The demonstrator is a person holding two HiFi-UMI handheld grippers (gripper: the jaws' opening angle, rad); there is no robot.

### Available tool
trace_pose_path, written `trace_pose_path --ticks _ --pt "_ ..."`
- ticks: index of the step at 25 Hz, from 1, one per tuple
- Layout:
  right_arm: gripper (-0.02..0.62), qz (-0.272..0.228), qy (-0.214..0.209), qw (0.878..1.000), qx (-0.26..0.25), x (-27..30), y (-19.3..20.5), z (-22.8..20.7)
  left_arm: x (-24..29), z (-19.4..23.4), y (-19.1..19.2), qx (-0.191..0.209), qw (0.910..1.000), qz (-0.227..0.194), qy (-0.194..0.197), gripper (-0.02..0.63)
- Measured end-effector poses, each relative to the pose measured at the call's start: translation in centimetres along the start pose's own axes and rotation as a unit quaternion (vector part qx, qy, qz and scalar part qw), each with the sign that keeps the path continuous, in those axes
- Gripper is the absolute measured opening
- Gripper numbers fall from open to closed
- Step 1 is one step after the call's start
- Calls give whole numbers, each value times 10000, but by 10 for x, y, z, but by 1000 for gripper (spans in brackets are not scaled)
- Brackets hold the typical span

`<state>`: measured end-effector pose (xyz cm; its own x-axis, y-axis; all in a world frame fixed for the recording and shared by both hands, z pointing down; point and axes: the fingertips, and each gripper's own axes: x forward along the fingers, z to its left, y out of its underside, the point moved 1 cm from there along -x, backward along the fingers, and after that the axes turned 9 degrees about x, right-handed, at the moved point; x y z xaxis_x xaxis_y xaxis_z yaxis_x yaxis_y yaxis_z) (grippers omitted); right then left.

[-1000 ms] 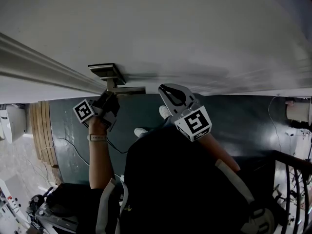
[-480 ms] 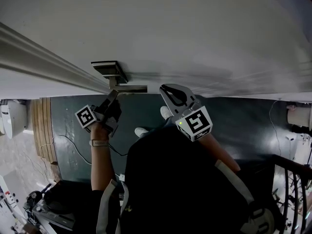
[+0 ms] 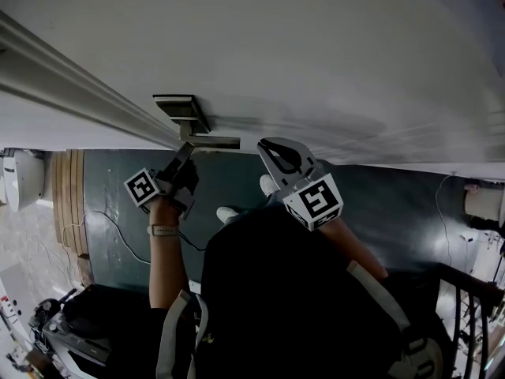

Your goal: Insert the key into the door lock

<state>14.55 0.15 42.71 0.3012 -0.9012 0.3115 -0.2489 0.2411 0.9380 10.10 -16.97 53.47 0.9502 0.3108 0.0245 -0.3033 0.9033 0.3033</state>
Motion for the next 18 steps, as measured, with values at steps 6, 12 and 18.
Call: trace_pose_path --ticks 6,12,18 --pt "28 -25 -487 9988 -85 8 -3 12 -28 -2 12 278 9986 -160 -410 29" --pt "28 11 -1069 9939 -272 15 -9 36 -75 -13 18 873 9902 -645 -883 14" --pt "28 40 -1722 9838 -489 20 -14 71 -124 -33 24 1856 9635 -1158 -1543 14"
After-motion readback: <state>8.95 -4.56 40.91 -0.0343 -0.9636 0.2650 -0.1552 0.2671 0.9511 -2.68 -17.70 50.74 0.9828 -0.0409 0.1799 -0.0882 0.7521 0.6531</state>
